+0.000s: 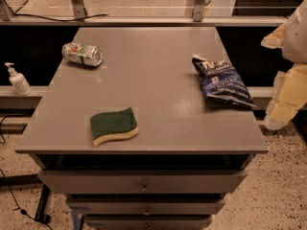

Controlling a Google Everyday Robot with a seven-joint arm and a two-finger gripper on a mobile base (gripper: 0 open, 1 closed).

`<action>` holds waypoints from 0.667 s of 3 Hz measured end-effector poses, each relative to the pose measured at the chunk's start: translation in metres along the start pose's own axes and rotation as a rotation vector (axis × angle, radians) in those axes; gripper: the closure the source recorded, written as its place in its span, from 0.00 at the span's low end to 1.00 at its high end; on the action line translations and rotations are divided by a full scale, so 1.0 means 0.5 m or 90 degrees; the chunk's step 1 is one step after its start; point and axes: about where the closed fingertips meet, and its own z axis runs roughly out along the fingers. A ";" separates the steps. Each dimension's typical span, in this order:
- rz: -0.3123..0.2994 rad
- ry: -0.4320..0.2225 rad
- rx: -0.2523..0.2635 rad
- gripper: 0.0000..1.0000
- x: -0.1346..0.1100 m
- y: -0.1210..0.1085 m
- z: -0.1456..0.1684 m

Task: Move blue chip bag near sponge

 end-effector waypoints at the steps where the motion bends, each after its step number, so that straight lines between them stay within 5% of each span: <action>1: 0.000 0.000 0.000 0.00 0.000 0.000 0.000; 2: -0.001 -0.021 0.005 0.00 0.001 -0.006 0.012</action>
Offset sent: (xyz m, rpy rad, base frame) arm 0.0104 -0.0030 -0.0178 0.0713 -0.0213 0.0208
